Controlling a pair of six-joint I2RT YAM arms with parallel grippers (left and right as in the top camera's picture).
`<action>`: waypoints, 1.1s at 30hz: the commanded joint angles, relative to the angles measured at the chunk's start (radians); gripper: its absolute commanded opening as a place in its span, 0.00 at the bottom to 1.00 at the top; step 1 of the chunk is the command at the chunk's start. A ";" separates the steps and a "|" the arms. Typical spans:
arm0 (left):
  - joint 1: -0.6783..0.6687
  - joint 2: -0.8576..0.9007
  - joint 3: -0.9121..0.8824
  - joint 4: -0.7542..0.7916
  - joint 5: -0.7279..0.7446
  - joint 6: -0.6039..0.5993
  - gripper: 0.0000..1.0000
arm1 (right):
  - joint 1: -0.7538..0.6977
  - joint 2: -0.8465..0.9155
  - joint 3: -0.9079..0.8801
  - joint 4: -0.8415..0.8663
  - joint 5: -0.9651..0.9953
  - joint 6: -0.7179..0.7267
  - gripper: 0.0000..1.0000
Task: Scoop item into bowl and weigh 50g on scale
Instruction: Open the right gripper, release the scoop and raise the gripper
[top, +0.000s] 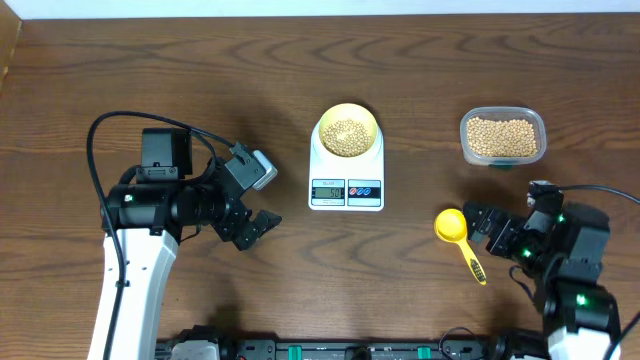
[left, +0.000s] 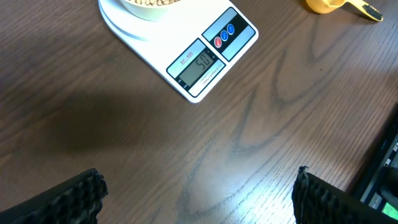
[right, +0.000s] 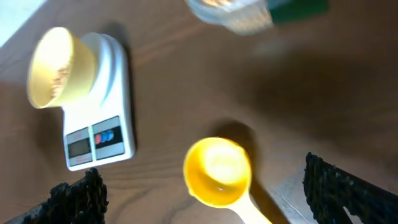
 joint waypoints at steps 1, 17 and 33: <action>0.003 0.004 0.022 -0.003 0.016 0.014 0.98 | 0.053 -0.095 0.003 0.000 0.069 -0.023 0.99; 0.003 0.004 0.022 -0.003 0.016 0.014 0.98 | 0.141 -0.235 -0.016 0.012 0.064 -0.046 0.99; 0.003 0.004 0.022 -0.003 0.016 0.014 0.98 | 0.208 -0.516 -0.177 0.174 0.284 -0.046 0.99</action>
